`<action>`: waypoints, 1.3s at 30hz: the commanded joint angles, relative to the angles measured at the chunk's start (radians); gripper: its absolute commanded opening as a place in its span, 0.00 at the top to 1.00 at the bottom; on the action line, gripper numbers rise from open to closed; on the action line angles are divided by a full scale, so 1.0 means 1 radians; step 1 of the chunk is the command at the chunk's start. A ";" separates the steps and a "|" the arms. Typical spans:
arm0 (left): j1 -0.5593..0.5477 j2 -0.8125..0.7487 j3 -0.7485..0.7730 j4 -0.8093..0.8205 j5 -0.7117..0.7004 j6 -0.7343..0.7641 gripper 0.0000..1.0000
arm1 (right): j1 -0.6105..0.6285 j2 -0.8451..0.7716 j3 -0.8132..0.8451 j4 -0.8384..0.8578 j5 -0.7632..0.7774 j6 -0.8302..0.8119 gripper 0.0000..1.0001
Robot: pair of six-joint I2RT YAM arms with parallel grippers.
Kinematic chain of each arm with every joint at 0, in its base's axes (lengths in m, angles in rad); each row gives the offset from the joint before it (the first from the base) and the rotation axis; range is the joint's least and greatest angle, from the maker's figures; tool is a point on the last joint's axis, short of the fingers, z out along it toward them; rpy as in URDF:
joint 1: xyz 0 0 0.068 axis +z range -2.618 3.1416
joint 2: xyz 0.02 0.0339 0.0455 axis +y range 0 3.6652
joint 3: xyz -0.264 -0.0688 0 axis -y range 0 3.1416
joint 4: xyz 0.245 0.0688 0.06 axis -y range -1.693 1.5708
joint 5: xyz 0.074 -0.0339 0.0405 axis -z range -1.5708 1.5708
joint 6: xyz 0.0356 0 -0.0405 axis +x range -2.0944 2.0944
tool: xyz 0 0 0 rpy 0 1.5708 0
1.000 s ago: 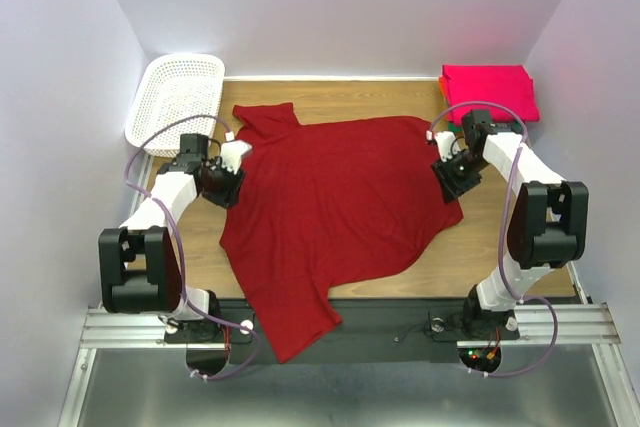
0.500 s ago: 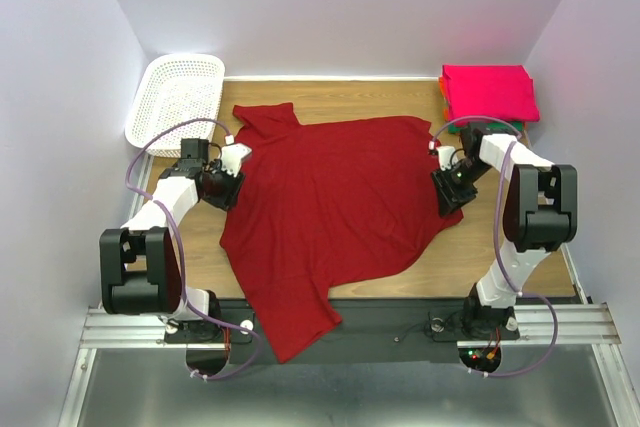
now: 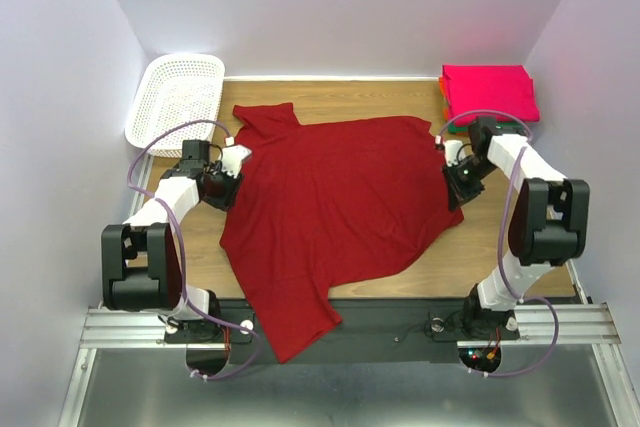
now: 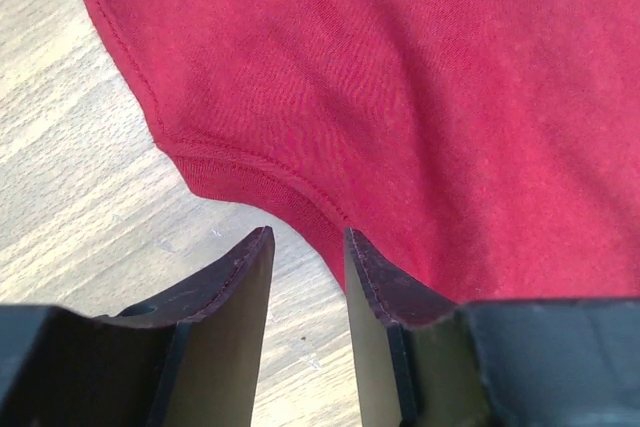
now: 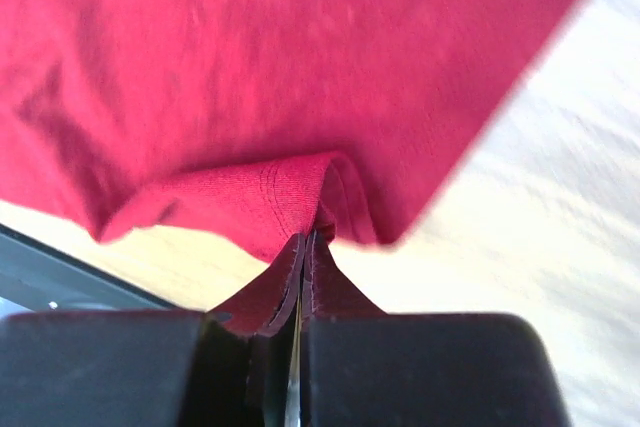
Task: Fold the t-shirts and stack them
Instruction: Flatten the tshirt out
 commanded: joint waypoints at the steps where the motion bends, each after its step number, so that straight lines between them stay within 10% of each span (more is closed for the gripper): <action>1: -0.003 -0.007 -0.013 0.009 -0.017 0.013 0.59 | -0.020 -0.118 0.016 -0.099 0.052 -0.035 0.99; 15: -0.003 -0.008 -0.015 -0.015 -0.076 0.051 0.63 | -0.033 -0.348 -0.386 -0.121 0.402 -0.158 1.00; 22: -0.003 -0.123 0.054 -0.164 0.179 0.181 0.56 | -0.033 -0.360 -0.211 -0.110 0.345 -0.149 0.33; 29: -0.156 -0.258 0.075 -0.227 0.156 0.218 0.55 | -0.022 -0.229 0.041 -0.063 0.111 -0.135 0.35; 39: -0.159 0.085 0.224 -0.075 0.081 0.057 0.56 | 0.049 0.087 0.205 0.144 -0.019 0.014 0.46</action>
